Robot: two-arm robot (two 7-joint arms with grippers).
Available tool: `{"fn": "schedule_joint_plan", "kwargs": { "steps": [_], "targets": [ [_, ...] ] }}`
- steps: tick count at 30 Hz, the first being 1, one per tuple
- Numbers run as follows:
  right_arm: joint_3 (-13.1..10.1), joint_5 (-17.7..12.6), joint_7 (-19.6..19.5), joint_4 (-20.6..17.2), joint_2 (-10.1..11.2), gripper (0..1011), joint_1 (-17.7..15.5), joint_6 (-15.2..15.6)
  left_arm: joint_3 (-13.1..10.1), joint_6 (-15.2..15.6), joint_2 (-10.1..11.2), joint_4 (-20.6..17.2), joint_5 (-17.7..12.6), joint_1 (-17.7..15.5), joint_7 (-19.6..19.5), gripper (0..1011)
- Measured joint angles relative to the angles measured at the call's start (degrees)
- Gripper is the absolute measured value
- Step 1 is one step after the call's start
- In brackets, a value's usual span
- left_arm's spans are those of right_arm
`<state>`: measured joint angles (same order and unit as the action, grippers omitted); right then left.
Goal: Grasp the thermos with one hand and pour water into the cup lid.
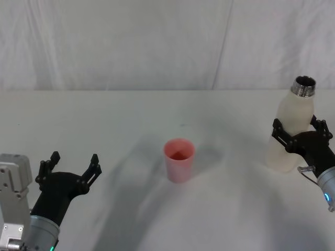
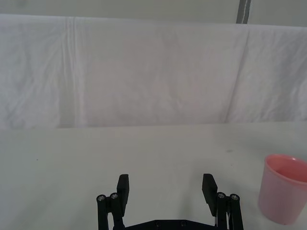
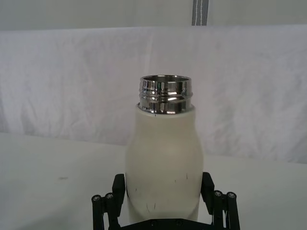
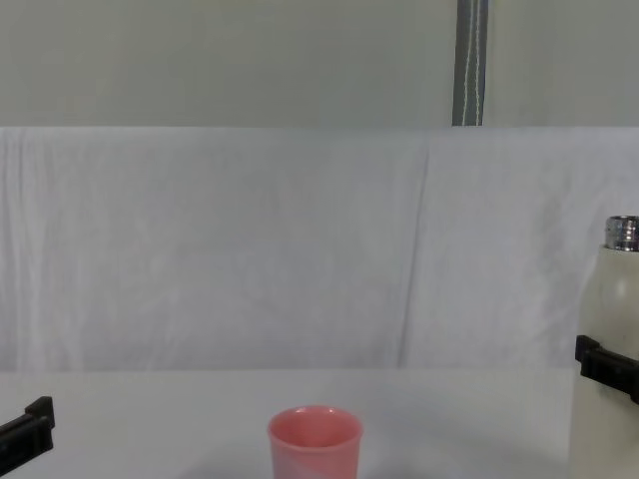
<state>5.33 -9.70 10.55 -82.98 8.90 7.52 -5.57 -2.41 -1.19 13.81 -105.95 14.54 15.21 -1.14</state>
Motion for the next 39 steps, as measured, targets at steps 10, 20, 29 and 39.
{"fn": "schedule_joint_plan", "kwargs": {
  "steps": [10, 20, 29, 39],
  "targets": [
    [0.0, 0.0, 0.1, -1.3, 0.4, 1001, -1.2, 0.5, 0.0, 0.0, 0.0, 0.0, 0.0, 0.0, 0.0, 1001],
    [0.2, 0.1, 0.1, -2.0, 0.7, 1001, -2.1, 1.0, 0.0, 0.0, 0.0, 0.0, 0.0, 0.0, 0.0, 1001],
    [0.1, 0.3, 0.0, -2.9, 1.0, 1001, -3.4, 1.5, 0.0, 0.0, 0.0, 0.0, 0.0, 0.0, 0.0, 1001],
    [-0.3, 0.5, 0.2, -4.5, 2.1, 1001, -5.1, 2.2, 0.0, 0.0, 0.0, 0.0, 0.0, 0.0, 0.0, 1001]
  ]
}}
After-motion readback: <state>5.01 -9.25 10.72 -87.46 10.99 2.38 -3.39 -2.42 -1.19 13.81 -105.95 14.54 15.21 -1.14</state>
